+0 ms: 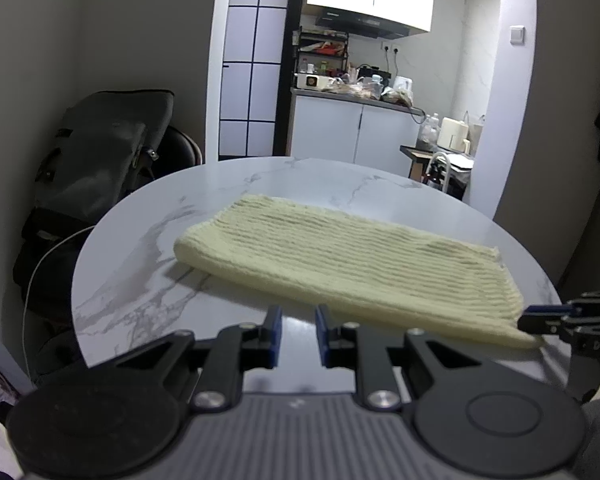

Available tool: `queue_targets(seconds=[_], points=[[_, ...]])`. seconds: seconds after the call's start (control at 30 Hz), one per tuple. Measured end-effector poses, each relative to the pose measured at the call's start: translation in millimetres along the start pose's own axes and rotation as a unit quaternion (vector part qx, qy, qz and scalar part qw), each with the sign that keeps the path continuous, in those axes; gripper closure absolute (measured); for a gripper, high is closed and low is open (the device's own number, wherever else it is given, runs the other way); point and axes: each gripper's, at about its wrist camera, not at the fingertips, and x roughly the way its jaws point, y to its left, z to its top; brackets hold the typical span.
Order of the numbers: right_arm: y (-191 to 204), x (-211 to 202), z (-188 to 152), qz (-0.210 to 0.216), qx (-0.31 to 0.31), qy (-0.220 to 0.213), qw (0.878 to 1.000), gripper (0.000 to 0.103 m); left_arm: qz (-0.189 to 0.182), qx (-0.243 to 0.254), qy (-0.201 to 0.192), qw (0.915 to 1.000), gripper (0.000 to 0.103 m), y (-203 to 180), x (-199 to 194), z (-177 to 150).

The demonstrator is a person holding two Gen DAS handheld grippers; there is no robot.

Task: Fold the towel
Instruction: 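Move both grippers to the short end of the folded towel, side by side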

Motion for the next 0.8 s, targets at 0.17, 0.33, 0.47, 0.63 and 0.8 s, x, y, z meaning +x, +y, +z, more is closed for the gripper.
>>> queue_targets(seconds=[0.17, 0.33, 0.47, 0.63, 0.8], points=[[16.9, -4.1, -5.3, 0.017, -0.010, -0.002, 1.000, 0.085, -0.008, 0.002, 0.001, 1.0000, 0.083, -3.6, -6.1, -7.2], [32.7, -7.0, -10.0, 0.030, -0.016, -0.004, 0.999, 0.085, -0.016, 0.009, 0.005, 0.9998, 0.083, -6.8, -11.2, -14.3], [41.9, -7.9, -12.2, 0.041, -0.019, -0.008, 0.999, 0.085, -0.018, 0.017, 0.007, 0.9997, 0.082, -8.6, -18.0, -19.4], [58.1, -6.9, -13.2, 0.064, -0.029, -0.007, 0.998, 0.085, -0.015, 0.016, 0.009, 0.9997, 0.080, -7.3, -27.1, -25.5], [66.9, -7.3, -11.0, 0.080, -0.033, -0.005, 0.996, 0.084, -0.012, 0.016, 0.011, 0.9997, 0.080, -7.6, -32.5, -28.1]])
